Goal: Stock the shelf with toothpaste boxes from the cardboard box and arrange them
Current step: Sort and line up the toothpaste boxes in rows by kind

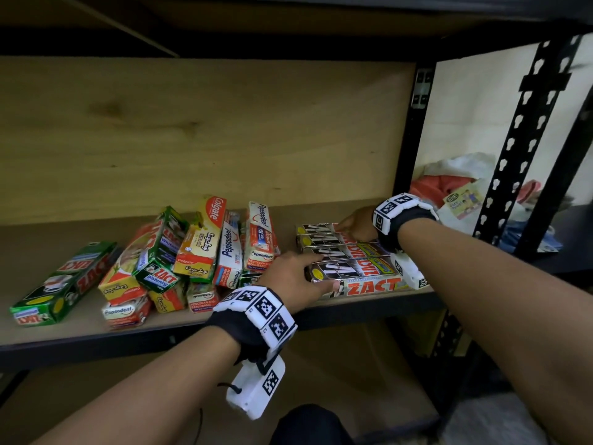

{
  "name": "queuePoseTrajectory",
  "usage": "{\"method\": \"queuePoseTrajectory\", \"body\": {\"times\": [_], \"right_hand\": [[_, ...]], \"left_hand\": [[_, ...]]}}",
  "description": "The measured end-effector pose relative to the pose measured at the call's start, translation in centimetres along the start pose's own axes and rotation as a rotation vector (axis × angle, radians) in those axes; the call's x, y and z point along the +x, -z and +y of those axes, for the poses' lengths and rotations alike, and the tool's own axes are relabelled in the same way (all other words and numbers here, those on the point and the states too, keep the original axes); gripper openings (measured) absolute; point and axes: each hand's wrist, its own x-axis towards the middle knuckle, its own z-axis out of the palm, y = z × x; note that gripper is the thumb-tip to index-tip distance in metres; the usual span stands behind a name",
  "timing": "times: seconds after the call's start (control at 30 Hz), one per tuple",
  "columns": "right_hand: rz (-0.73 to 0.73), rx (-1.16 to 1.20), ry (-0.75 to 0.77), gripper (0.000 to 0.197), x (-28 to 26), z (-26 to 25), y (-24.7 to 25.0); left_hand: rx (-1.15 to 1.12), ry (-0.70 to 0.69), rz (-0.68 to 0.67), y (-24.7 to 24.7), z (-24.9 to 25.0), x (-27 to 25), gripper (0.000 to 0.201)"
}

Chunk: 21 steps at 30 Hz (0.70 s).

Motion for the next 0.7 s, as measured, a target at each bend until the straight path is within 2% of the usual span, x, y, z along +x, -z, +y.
{"method": "queuePoseTrajectory", "body": {"times": [0.13,0.3,0.47,0.57,0.7], "right_hand": [[-0.003,0.053,-0.012,0.047,-3.3,-1.3,0.6],[-0.026,0.106,0.023,0.046,-6.7,-2.8,1.7],[-0.014,0.101,0.068,0.04,-9.3,-5.6,3.1],[0.055,0.118,0.084,0.04,-10.3,-7.8,4.2],[0.062,0.306,0.089,0.039,-9.8,-10.5,5.2]], "left_hand": [[-0.006,0.012,-0.044,1.1,0.4,-0.5,0.066],[0.004,0.016,-0.029,3.7,0.9,-1.6,0.047],[-0.225,0.085,0.065,8.3,0.7,-3.0,0.019],[-0.056,0.068,0.162,11.6,-0.2,-3.3,0.015],[0.106,0.112,0.222,14.7,-2.5,-3.2,0.02]]}}
